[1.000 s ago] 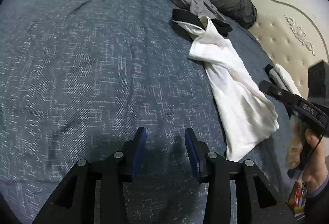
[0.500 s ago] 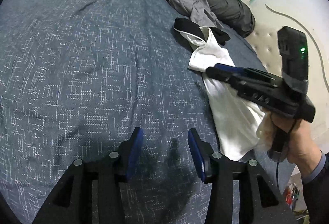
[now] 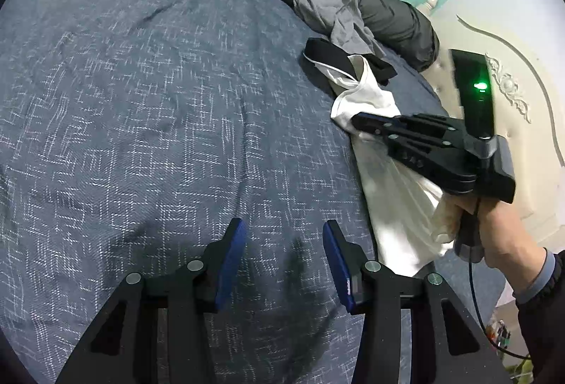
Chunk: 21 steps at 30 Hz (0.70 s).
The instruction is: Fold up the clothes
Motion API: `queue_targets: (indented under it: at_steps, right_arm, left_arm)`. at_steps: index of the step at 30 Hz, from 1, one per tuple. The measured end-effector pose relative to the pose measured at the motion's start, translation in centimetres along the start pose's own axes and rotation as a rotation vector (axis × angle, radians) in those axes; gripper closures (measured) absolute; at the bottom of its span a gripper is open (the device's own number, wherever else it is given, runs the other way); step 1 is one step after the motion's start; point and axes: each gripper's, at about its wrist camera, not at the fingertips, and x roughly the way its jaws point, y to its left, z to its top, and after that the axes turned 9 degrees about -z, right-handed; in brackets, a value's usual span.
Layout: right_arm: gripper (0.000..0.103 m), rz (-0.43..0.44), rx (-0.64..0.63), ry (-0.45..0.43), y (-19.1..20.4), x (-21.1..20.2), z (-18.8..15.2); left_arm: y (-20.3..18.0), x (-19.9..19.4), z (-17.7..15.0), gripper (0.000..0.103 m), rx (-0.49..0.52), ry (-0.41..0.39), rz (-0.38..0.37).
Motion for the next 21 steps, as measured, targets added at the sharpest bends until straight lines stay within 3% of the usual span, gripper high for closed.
queue_targets:
  at_steps: [6, 11, 21]
  right_arm:
    - [0.101, 0.003, 0.058, -0.081, -2.7, -2.4, 0.1]
    - [0.101, -0.023, 0.174, -0.136, -7.9, -4.5, 0.7]
    - [0.101, -0.103, 0.358, -0.117, -17.2, -3.3, 0.0]
  left_arm:
    - [0.2, 0.1, -0.1, 0.053, -0.011, 0.005, -0.003]
    - [-0.1, 0.3, -0.3, 0.053, 0.006, 0.014, 0.004]
    - [-0.2, 0.8, -0.6, 0.053, 0.022, 0.031, 0.017]
